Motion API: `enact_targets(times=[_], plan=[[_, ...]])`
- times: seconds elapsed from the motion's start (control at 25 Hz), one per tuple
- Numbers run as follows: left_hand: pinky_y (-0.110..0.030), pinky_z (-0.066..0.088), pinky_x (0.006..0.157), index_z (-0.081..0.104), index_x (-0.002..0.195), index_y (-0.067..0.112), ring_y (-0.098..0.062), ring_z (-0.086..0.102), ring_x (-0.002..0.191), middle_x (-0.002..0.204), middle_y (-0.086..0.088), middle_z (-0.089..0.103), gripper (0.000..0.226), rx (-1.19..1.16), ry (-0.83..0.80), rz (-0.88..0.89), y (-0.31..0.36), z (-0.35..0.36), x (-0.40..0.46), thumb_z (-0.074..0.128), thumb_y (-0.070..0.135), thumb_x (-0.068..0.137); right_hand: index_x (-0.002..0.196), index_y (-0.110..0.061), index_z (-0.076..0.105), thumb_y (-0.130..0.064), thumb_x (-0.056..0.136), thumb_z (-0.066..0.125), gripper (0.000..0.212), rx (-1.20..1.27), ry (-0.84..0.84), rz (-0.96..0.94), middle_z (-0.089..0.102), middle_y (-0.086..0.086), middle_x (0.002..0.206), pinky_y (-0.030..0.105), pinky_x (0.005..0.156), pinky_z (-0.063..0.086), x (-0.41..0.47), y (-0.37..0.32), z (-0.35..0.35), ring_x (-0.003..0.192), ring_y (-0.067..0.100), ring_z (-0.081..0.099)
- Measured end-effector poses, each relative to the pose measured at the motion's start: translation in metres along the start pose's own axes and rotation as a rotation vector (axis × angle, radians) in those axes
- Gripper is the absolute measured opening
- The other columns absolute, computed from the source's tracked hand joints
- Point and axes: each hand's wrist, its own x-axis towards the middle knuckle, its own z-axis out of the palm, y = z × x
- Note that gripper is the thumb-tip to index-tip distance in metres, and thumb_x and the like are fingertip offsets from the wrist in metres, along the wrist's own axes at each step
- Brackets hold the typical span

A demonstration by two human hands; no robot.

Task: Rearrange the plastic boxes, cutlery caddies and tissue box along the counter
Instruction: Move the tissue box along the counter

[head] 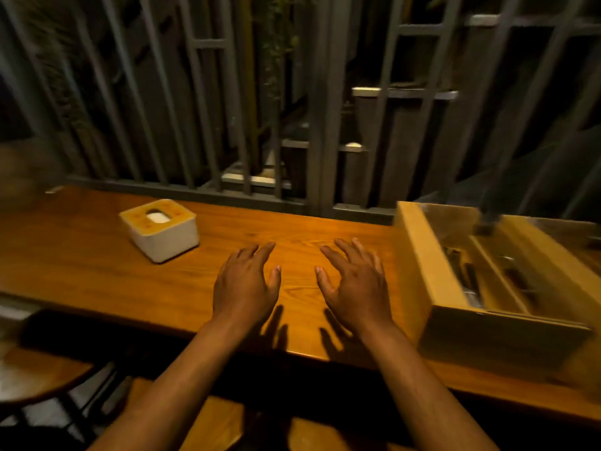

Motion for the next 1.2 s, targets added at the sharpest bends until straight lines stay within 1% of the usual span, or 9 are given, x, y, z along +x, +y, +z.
enact_targets(times=[0.2, 0.28, 0.4, 0.52, 0.64, 0.76, 0.92, 1.04, 1.2], plan=[[-0.041, 0.044, 0.098, 0.05, 0.136, 0.025, -0.024, 0.047, 0.126, 0.136, -0.005, 0.055, 0.048, 0.034, 0.052, -0.156, -0.157, -0.054, 0.028, 0.055, 0.038, 0.091, 0.132, -0.037, 0.053, -0.052, 0.088, 0.051, 0.046, 0.061, -0.126, -0.095, 0.046, -0.003, 0.147, 0.047, 0.113, 0.027, 0.044, -0.112, 0.101, 0.139, 0.022, 0.033], [-0.044, 0.046, 0.096, 0.046, 0.138, 0.026, -0.026, 0.046, 0.126, 0.137, -0.006, 0.054, 0.051, 0.065, 0.05, -0.2, -0.207, -0.061, 0.048, 0.055, 0.04, 0.09, 0.132, -0.038, 0.053, -0.05, 0.088, 0.053, 0.046, 0.072, -0.162, -0.083, 0.045, -0.003, 0.147, 0.045, 0.113, 0.027, 0.062, -0.144, 0.137, 0.139, 0.022, 0.033], [-0.05, 0.043, 0.101, 0.038, 0.143, 0.029, -0.031, 0.035, 0.135, 0.147, -0.01, 0.042, 0.058, 0.13, -0.035, -0.223, -0.263, -0.061, 0.089, 0.053, 0.047, 0.09, 0.135, -0.04, 0.049, -0.049, 0.089, 0.053, 0.046, 0.069, -0.229, -0.03, 0.04, -0.004, 0.151, 0.044, 0.114, 0.026, 0.075, -0.177, 0.181, 0.14, 0.021, 0.029], [-0.053, 0.037, 0.106, 0.03, 0.146, 0.03, -0.037, 0.021, 0.143, 0.155, -0.012, 0.028, 0.065, 0.19, -0.167, -0.215, -0.294, -0.049, 0.131, 0.053, 0.051, 0.089, 0.137, -0.042, 0.046, -0.049, 0.091, 0.051, 0.046, 0.065, -0.274, 0.044, 0.036, -0.006, 0.153, 0.042, 0.114, 0.025, 0.077, -0.195, 0.204, 0.142, 0.019, 0.025], [-0.057, 0.036, 0.105, 0.029, 0.147, 0.03, -0.04, 0.016, 0.144, 0.157, -0.012, 0.025, 0.065, 0.219, -0.249, -0.194, -0.302, -0.028, 0.142, 0.052, 0.051, 0.09, 0.137, -0.041, 0.046, -0.051, 0.09, 0.051, 0.047, 0.034, -0.263, 0.081, 0.037, -0.006, 0.153, 0.042, 0.112, 0.029, 0.077, -0.188, 0.208, 0.141, 0.019, 0.027], [-0.056, 0.04, 0.102, 0.025, 0.148, 0.032, -0.04, 0.012, 0.145, 0.158, -0.01, 0.023, 0.064, 0.22, -0.214, -0.171, -0.297, -0.011, 0.126, 0.053, 0.044, 0.092, 0.135, -0.04, 0.049, -0.05, 0.089, 0.054, 0.048, 0.012, -0.223, 0.131, 0.041, -0.005, 0.15, 0.04, 0.109, 0.033, 0.073, -0.172, 0.202, 0.138, 0.019, 0.032], [-0.052, 0.042, 0.101, 0.024, 0.147, 0.037, -0.037, 0.014, 0.145, 0.158, -0.005, 0.023, 0.066, 0.19, -0.232, -0.054, -0.273, -0.013, 0.102, 0.056, 0.042, 0.09, 0.136, -0.039, 0.048, -0.046, 0.088, 0.058, 0.05, 0.049, -0.168, 0.22, 0.04, -0.004, 0.15, 0.039, 0.106, 0.038, 0.066, -0.163, 0.195, 0.137, 0.018, 0.033], [-0.051, 0.042, 0.102, 0.023, 0.146, 0.041, -0.034, 0.012, 0.146, 0.159, -0.002, 0.022, 0.067, 0.143, -0.284, 0.046, -0.243, -0.017, 0.078, 0.057, 0.043, 0.089, 0.14, -0.04, 0.041, -0.041, 0.086, 0.064, 0.059, 0.104, -0.113, 0.241, 0.034, -0.005, 0.152, 0.041, 0.102, 0.046, 0.059, -0.157, 0.183, 0.137, 0.018, 0.032], [-0.05, 0.04, 0.103, 0.021, 0.146, 0.044, -0.029, 0.008, 0.147, 0.16, 0.002, 0.02, 0.068, 0.079, -0.342, 0.14, -0.194, -0.012, 0.048, 0.057, 0.045, 0.088, 0.143, -0.041, 0.032, -0.029, 0.081, 0.072, 0.075, 0.175, -0.071, 0.25, 0.026, -0.004, 0.154, 0.043, 0.093, 0.054, 0.037, -0.129, 0.157, 0.139, 0.02, 0.03]])
